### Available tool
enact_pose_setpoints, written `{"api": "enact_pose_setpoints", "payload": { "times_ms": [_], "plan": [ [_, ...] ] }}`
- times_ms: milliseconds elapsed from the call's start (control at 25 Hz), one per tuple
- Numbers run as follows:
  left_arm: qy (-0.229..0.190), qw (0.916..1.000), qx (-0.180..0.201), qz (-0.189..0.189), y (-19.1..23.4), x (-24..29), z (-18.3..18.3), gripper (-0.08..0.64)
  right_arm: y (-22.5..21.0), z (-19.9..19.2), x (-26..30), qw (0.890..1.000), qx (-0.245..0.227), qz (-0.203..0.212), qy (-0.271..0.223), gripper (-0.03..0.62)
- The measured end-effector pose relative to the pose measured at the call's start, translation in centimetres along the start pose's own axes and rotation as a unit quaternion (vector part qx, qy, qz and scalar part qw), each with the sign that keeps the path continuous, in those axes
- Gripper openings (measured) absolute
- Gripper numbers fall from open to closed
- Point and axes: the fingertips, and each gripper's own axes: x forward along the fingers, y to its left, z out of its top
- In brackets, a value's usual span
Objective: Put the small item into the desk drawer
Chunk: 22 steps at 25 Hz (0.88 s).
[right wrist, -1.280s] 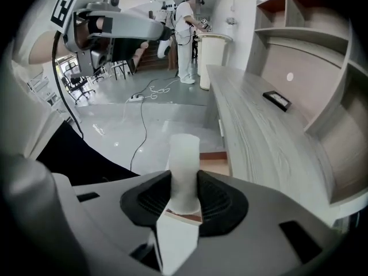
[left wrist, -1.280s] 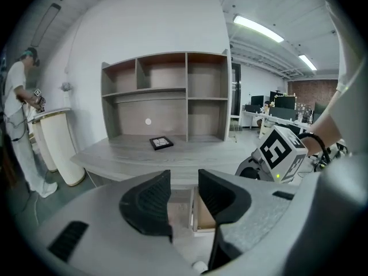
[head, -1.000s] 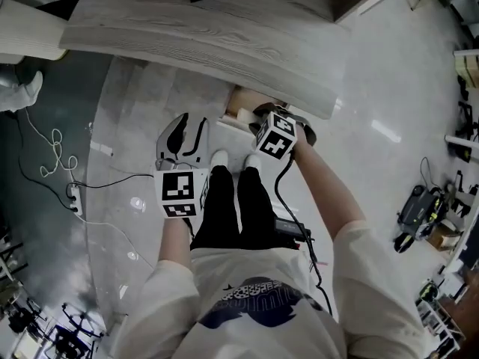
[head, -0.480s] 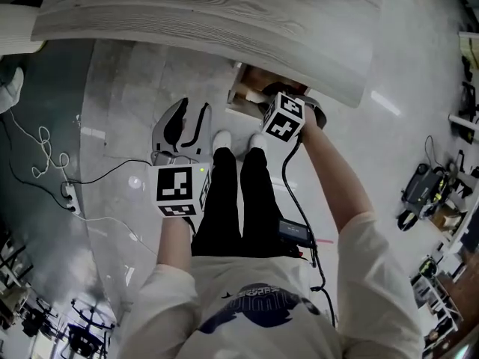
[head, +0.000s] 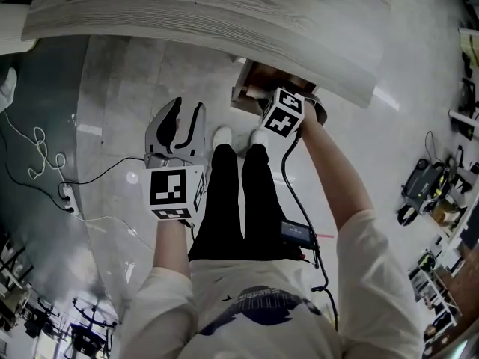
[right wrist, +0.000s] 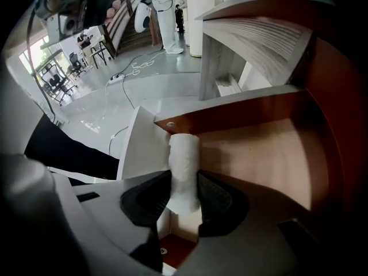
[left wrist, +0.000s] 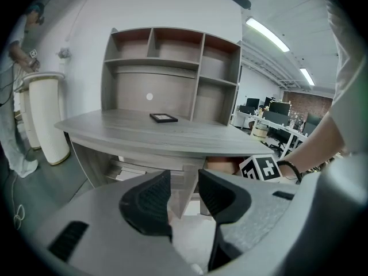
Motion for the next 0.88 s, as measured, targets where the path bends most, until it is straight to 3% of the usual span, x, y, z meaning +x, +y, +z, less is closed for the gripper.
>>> {"api": "enact_pose_setpoints", "payload": {
  "times_ms": [560, 880],
  "plan": [
    [0.007, 1.0, 0.0, 0.0, 0.78, 0.16, -0.99, 0.135, -0.64, -0.74, 1.15, 0.999, -0.016, -0.016, 0.03, 0.13],
    [0.006, 1.0, 0.002, -0.003, 0.25, -0.16, -0.86, 0.135, -0.49, -0.78, 1.14, 0.999, 0.005, -0.023, 0.034, 0.14]
  ]
}}
